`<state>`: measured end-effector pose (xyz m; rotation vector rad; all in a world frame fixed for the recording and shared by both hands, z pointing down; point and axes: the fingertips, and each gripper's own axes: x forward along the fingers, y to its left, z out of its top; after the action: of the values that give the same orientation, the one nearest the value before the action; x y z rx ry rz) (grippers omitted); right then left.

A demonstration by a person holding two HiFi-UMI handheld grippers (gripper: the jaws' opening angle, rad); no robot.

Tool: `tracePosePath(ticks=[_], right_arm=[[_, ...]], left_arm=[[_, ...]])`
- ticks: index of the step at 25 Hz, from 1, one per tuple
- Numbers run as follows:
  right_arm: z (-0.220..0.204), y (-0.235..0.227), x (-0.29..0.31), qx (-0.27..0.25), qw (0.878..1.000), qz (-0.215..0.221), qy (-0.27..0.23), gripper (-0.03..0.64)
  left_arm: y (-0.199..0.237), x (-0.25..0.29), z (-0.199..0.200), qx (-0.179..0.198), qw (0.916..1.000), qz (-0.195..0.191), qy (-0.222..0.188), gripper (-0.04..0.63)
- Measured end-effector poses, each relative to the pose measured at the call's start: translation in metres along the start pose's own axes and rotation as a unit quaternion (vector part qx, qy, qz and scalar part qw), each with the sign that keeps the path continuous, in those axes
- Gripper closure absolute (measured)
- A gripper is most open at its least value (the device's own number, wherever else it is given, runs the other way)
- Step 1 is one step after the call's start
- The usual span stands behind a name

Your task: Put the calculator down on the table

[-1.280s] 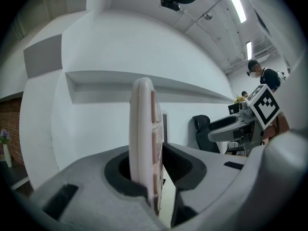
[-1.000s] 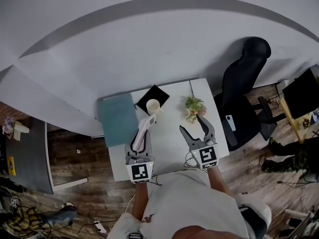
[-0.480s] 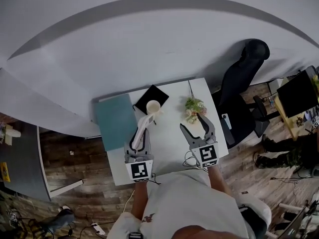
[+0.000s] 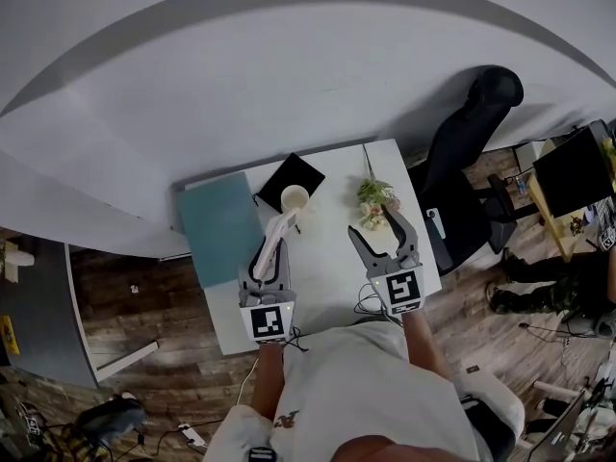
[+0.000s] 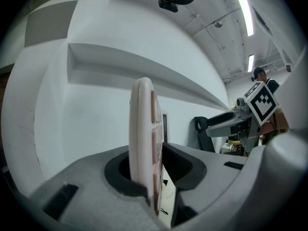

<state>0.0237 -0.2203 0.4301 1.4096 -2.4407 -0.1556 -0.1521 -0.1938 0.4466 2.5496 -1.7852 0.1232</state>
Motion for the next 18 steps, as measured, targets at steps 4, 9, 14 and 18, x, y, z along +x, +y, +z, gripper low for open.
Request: tracePosePath(ticks=[4, 9, 14, 18], right_arm=[[-0.016, -0.001, 0.003, 0.009, 1.0, 0.015, 0.003, 0.31], [-0.039, 0.0, 0.004, 0.022, 0.999, 0.04, 0.019, 0.316], [-0.063, 0.004, 0.006, 0.03, 0.996, 0.068, 0.043, 0.325], [-0.083, 0.006, 0.006, 0.034, 0.994, 0.085, 0.053, 0.327]], left_arm=[[-0.01, 0.008, -0.011, 0.009, 0.9999, -0.006, 0.009, 0.497], [-0.026, 0.017, -0.032, -0.005, 0.9995, -0.022, 0.024, 0.497], [-0.043, 0.022, -0.06, -0.019, 0.9978, -0.035, 0.054, 0.497], [-0.054, 0.026, -0.082, -0.035, 0.9956, -0.038, 0.078, 0.497]])
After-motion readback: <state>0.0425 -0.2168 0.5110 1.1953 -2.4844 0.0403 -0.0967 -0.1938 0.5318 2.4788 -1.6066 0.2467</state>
